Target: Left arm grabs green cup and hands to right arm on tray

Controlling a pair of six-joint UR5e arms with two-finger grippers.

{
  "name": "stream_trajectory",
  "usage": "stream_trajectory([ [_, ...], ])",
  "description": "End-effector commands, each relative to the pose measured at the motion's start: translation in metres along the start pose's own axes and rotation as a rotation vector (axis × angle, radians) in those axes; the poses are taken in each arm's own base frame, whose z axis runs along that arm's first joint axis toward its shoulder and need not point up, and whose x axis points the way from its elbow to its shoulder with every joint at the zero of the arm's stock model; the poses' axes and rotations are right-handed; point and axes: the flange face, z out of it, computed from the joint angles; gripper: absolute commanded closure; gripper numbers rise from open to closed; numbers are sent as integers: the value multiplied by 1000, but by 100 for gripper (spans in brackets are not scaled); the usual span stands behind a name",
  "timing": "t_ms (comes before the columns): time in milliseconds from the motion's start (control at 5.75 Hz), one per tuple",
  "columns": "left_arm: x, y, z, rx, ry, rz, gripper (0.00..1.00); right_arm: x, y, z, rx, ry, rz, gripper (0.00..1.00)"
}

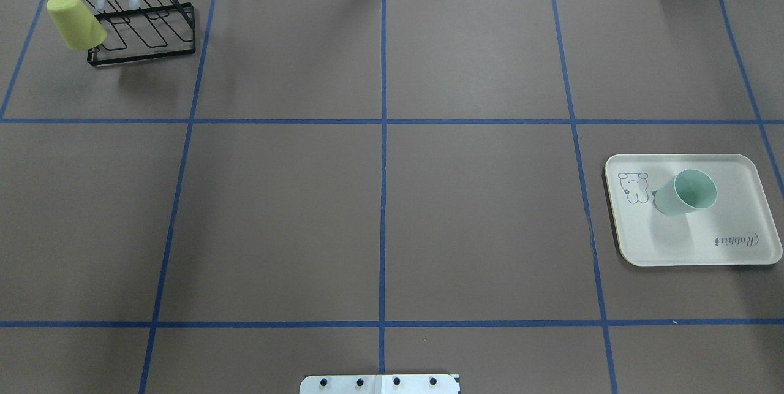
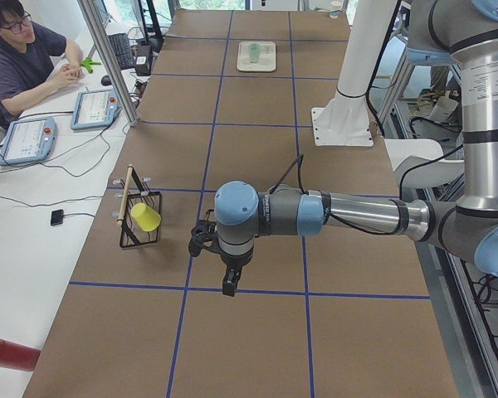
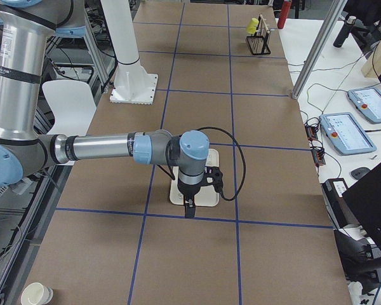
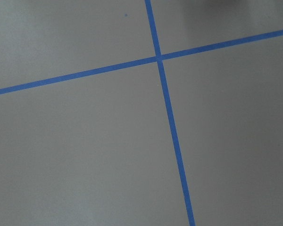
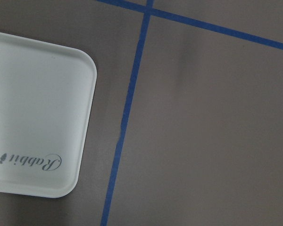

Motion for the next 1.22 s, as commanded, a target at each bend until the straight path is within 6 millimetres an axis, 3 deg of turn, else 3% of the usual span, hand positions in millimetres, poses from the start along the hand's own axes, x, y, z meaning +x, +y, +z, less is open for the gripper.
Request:
stream_trajectory([
  [0,-3,2,4,-7,4,-10,0,15,23,-3,30,-77,58,0],
  [1043,-3,11,6,-13,4,-15,0,9,20,-12,59,-119,62,0],
])
